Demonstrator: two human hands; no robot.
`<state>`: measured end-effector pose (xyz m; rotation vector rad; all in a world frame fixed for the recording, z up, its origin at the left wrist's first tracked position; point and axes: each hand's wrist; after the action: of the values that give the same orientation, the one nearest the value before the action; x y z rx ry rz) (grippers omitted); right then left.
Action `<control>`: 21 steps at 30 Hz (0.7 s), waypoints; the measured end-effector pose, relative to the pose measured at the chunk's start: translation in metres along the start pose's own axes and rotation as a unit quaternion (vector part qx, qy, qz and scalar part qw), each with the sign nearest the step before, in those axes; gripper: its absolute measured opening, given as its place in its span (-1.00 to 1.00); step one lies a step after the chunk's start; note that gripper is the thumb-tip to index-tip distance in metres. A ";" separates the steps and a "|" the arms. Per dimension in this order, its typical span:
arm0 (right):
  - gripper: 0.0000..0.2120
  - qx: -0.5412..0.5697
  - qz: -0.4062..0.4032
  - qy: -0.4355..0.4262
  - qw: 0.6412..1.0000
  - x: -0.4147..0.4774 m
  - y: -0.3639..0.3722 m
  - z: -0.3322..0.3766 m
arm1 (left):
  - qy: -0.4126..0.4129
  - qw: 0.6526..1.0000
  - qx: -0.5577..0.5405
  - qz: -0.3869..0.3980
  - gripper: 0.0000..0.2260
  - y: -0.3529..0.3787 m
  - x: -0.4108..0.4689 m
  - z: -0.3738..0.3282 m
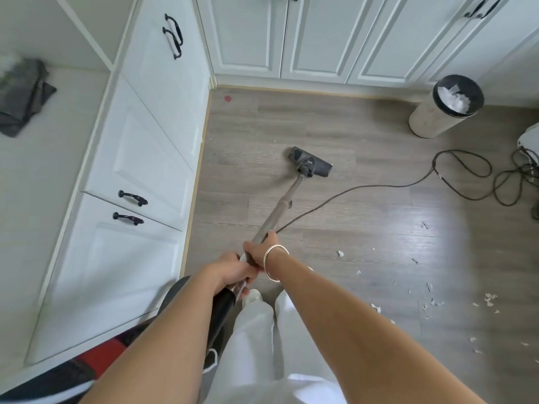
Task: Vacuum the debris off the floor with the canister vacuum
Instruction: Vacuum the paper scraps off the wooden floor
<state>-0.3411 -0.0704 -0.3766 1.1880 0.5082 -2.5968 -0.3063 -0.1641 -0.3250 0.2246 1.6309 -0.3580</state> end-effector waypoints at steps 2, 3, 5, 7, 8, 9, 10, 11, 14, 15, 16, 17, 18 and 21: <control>-0.51 -0.025 0.015 -0.022 0.999 0.005 0.001 0.003 | 0.003 1.000 -0.024 -0.006 -0.88 0.000 0.003 -0.001; -0.53 -0.042 0.021 -0.033 0.998 0.009 0.000 0.006 | 0.004 0.999 -0.035 -0.009 -0.89 -0.001 0.003 -0.003; -0.53 -0.079 0.032 -0.054 0.995 0.017 0.000 0.019 | 0.007 0.998 -0.053 -0.018 -0.88 -0.005 0.001 -0.012; -0.51 -0.101 0.037 -0.066 0.992 0.025 0.003 0.033 | 0.011 0.998 -0.062 -0.028 -0.86 -0.011 -0.003 -0.022; -0.49 -0.107 0.042 -0.067 0.991 0.029 0.005 0.040 | 0.013 0.997 -0.067 -0.032 -0.89 -0.015 -0.004 -0.028; -0.47 -0.116 0.047 -0.068 0.990 0.034 0.006 0.046 | 0.013 0.997 -0.075 -0.035 -0.91 -0.018 -0.007 -0.034; -0.46 -0.123 0.051 -0.070 0.989 0.038 0.005 0.052 | 0.014 0.996 -0.082 -0.036 -0.91 -0.020 -0.009 -0.039; -0.47 -0.132 0.059 -0.072 0.987 0.042 0.003 0.059 | 0.014 0.995 -0.092 -0.037 -0.91 -0.022 -0.010 -0.045; -0.49 -0.167 0.074 -0.068 0.981 0.054 -0.007 0.076 | 0.017 0.993 -0.110 -0.039 -0.91 -0.024 -0.003 -0.060; -0.50 -0.180 0.077 -0.065 0.979 0.058 -0.010 0.080 | 0.016 0.993 -0.112 -0.039 -0.90 -0.025 -0.002 -0.064; -0.50 -0.188 0.078 -0.059 0.977 0.060 -0.012 0.084 | 0.012 0.993 -0.108 -0.039 -0.88 -0.026 0.000 -0.068; -0.51 -0.193 0.083 -0.054 0.976 0.063 -0.014 0.087 | 0.004 0.993 -0.109 -0.038 -0.87 -0.026 0.002 -0.072; -0.52 -0.198 0.088 -0.047 0.975 0.064 -0.015 0.090 | -0.005 0.993 -0.111 -0.034 -0.86 -0.027 0.005 -0.074; -0.58 -0.214 0.118 -0.009 0.970 0.063 -0.015 0.091 | -0.037 0.992 -0.120 -0.008 -0.93 -0.026 0.009 -0.073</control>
<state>-0.4486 -0.0985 -0.3667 1.0063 0.8173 -2.1505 -0.3839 -0.1629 -0.3272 0.0154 1.5863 -0.1781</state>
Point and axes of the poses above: each hand's wrist, its own x-axis towards the middle knuckle, its own y-axis out of the palm, z = x × y, and after that the axes turned 13 degrees about -y, right-handed
